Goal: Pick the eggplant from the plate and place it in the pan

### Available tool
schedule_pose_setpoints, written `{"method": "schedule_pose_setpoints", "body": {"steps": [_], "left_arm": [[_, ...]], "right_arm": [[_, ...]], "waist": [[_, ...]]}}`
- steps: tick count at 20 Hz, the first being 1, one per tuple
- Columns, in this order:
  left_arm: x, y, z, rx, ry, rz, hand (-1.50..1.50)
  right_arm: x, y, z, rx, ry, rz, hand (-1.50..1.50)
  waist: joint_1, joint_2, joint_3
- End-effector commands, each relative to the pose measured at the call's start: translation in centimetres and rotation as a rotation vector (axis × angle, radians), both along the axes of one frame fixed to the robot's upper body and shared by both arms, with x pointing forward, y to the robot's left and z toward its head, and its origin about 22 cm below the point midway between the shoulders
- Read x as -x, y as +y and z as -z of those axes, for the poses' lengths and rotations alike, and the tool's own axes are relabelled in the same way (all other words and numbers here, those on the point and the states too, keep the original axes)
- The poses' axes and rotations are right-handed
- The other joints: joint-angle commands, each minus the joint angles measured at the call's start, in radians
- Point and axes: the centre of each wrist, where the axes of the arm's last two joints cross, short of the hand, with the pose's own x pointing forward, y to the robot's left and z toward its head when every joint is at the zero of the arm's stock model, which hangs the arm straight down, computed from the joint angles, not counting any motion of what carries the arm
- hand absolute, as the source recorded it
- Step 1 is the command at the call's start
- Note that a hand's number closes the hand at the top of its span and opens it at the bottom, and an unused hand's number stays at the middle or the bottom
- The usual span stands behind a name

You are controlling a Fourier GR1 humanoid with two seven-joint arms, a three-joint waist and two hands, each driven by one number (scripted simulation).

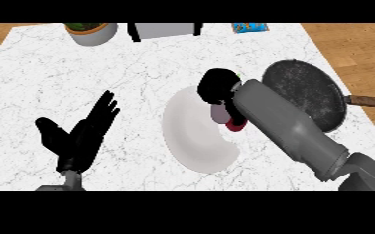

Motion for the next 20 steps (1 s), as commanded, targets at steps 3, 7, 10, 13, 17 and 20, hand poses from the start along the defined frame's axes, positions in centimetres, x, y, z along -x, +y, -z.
{"method": "schedule_pose_setpoints", "body": {"steps": [3, 7, 10, 13, 17, 20], "left_arm": [[1.2, 2.2, 0.7, -0.01, 0.023, -0.11, 0.0], [2.1, 3.2, 1.2, -0.005, 0.048, -0.135, 0.0], [2.2, 2.8, 1.1, 0.004, 0.033, -0.141, 0.0], [2.6, 3.4, 0.8, -0.004, 0.016, -0.142, 0.0], [2.5, 3.9, 0.4, -0.019, -0.001, -0.121, 0.0], [2.2, 2.3, 0.0, -0.002, -0.028, -0.089, 0.0]], "right_arm": [[0.1, -8.2, 0.9, -0.307, -0.129, 0.34, 1.5], [0.8, -10.6, -0.5, -0.564, -0.224, 0.394, 1.5], [2.3, -11.4, 0.3, -0.751, -0.202, 0.472, 1.5], [3.6, -14.2, 0.0, -0.885, -0.185, 0.533, 1.5], [7.3, -16.8, 2.1, -1.032, -0.102, 0.622, 1.5], [9.7, -19.1, 1.7, -1.077, -0.073, 0.687, 1.5]], "waist": [[-0.112, -0.014, 0.004], [-0.133, -0.016, 0.003], [-0.133, -0.007, 0.002], [-0.123, -0.001, 0.0], [-0.096, 0.023, -0.003], [-0.063, 0.03, -0.005]]}}
